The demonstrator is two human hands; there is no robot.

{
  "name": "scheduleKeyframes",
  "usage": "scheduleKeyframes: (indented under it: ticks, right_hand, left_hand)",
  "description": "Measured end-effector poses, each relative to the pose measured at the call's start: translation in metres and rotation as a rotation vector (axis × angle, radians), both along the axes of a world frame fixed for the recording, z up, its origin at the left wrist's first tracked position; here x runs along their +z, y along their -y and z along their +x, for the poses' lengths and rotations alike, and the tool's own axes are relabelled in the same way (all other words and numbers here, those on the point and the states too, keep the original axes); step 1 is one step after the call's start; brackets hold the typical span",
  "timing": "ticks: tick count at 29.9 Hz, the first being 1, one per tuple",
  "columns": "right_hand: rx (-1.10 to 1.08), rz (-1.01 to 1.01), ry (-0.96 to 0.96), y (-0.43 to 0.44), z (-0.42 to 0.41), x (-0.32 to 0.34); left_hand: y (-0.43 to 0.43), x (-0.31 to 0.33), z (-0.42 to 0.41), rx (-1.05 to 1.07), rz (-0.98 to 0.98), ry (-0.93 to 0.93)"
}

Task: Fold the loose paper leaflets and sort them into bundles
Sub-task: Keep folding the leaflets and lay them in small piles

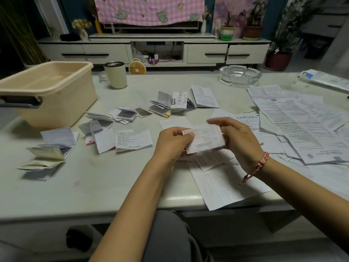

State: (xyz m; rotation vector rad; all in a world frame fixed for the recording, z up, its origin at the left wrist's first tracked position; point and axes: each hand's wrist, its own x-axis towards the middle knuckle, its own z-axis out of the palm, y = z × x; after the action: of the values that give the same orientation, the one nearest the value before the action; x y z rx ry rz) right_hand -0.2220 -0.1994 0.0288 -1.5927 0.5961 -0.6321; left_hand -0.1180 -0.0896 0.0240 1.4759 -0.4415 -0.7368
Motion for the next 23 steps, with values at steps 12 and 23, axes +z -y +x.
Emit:
scheduleKeyframes:
  ticks: [12,23]
  right_hand:
    - [0.019,-0.063,-0.099,-0.002,0.008,-0.004]
    - [0.134,-0.103,-0.214,-0.012,0.027,-0.011]
  left_hand:
    - [-0.002,-0.003,0.004,0.033,0.076,0.102]
    - [-0.032,-0.030,0.058,0.195,0.720,0.757]
